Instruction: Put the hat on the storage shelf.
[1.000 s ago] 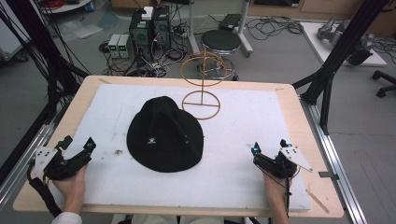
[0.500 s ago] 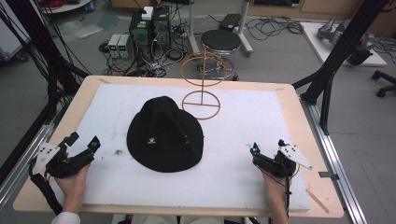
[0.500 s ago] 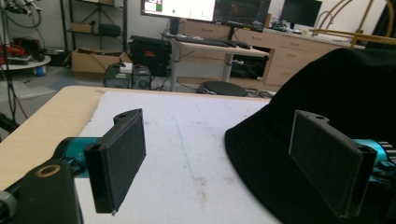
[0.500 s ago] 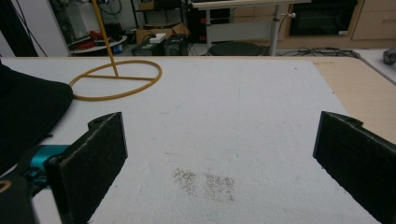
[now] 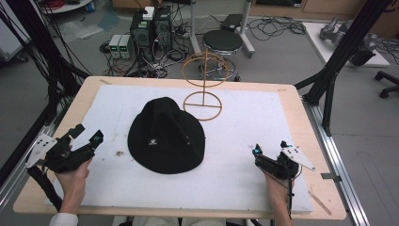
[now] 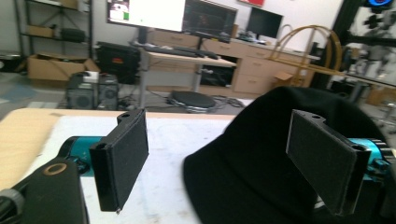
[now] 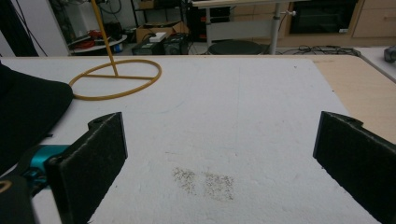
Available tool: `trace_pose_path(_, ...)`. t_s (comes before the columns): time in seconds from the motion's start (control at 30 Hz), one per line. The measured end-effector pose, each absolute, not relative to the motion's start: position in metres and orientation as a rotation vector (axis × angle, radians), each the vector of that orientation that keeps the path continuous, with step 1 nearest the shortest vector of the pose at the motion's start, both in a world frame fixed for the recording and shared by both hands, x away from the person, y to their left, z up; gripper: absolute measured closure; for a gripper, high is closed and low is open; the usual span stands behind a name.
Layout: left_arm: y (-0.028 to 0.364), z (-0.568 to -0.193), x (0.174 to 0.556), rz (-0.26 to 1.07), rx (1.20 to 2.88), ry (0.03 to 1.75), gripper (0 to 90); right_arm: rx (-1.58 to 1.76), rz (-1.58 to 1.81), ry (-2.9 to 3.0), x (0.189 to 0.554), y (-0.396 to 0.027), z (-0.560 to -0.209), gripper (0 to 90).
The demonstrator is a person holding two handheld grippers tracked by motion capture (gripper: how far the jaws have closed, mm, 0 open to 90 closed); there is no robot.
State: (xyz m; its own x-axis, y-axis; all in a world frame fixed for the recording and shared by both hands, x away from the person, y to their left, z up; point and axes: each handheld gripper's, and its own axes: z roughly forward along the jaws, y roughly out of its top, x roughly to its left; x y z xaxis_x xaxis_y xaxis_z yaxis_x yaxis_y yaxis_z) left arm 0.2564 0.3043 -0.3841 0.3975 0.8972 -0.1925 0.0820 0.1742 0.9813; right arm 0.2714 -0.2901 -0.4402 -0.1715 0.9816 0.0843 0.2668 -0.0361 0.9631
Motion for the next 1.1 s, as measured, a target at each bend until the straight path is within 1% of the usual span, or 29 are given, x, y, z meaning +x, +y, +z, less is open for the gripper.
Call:
trace_pose_path(0.47,0.269,-0.361,0.274,0.615,1.349,0.914,20.5,1.346,1.24,1.526,0.272,-0.29,-0.44,1.8)
trace_pose_path(0.6,0.254,-0.364,0.29,0.535,1.384,0.902,20.5,1.343,1.227,1.524,0.272,-0.288,-0.44,1.8)
trace_pose_path(0.8,0.235,-0.366,0.306,0.502,1.446,0.888,20.5,1.317,1.224,1.519,0.272,-0.288,-0.44,1.8)
trace_pose_path(1.1,0.225,-0.367,0.317,0.482,1.501,0.903,21.5,1.307,1.214,1.52,0.272,-0.286,-0.44,1.8)
